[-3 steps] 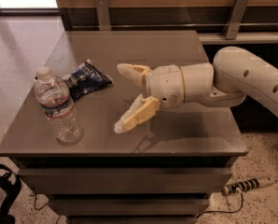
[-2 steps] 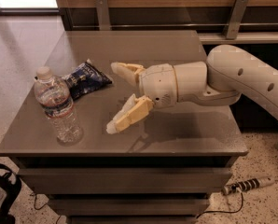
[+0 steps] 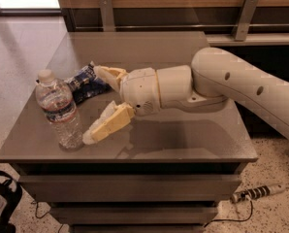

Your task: Knock water bottle over

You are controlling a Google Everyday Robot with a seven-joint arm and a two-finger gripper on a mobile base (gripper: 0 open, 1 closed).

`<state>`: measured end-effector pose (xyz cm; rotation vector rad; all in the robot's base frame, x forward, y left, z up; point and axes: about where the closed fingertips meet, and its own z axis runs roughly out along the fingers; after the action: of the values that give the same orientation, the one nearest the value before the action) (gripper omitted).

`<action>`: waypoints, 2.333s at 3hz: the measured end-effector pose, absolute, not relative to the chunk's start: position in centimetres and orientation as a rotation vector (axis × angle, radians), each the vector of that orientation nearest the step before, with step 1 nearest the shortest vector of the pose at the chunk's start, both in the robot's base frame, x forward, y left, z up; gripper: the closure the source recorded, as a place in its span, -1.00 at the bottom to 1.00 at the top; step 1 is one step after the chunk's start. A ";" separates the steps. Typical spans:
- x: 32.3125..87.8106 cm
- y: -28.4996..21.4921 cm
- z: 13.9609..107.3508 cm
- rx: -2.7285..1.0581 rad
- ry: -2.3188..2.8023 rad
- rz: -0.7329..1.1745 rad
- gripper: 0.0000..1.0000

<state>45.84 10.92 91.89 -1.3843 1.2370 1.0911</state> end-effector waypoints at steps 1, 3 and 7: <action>45.9 10.9 91.9 -1.384 1.237 1.090 -1.00; 45.9 13.7 91.3 -1.420 1.253 1.120 -1.00; 45.3 16.8 90.8 -1.454 1.234 1.174 0.31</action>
Offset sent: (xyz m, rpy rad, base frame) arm 0.0050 0.0131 -0.0100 -0.0120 0.0337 0.0091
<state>45.33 16.79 90.83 -1.4540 1.2337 1.1737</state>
